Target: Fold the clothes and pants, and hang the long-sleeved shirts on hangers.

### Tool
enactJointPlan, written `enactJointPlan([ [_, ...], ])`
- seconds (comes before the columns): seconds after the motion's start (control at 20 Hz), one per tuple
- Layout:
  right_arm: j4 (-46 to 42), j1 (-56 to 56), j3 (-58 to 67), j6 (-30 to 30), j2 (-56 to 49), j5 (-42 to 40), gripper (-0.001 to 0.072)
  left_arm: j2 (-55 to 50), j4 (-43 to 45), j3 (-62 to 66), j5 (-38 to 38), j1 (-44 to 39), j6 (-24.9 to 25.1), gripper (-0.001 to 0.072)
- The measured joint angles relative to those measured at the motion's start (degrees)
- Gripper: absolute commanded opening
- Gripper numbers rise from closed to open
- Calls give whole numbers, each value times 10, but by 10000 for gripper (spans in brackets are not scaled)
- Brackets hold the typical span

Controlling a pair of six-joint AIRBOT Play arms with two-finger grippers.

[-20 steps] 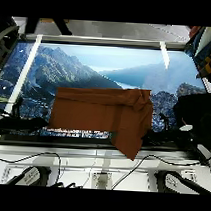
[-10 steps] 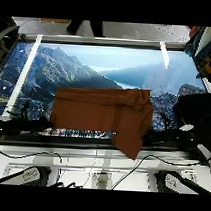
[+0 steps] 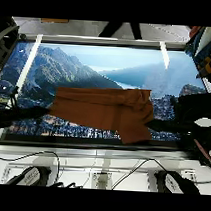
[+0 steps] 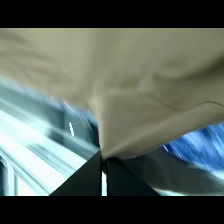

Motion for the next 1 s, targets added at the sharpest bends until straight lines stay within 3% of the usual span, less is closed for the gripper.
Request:
enactJointPlan([
  [0.1, 32, 7, 5, 26, 29, -54, 19, 37, -22, 7, 34, -7, 1, 23],
  [0.3, 66, 83, 10, 105, 33, -280, 19, 48, -71, 12, 164, -59, 1, 23],
  [0.55, 95, 210, 33, 177, -63, -573, 20, -31, -113, 16, 426, -187, 1, 23],
  [0.65, 101, 234, 69, 192, -127, -628, 20, -75, -127, 25, 516, -230, 1, 24],
  [0.8, 104, 248, 130, 204, -225, -669, 21, -147, -136, 58, 589, -273, 1, 25],
  [0.85, 104, 251, 146, 207, -250, -675, 36, -172, -139, 74, 604, -282, 2, 127],
  [0.9, 105, 253, 160, 209, -273, -677, 200, -193, -139, 88, 614, -288, 2, 477],
  [0.95, 106, 254, 169, 210, -289, -676, 466, -212, -141, 101, 622, -293, 2, 696],
  [1.0, 105, 255, 176, 210, -299, -672, 627, -225, -141, 110, 629, -295, 2, 713],
])
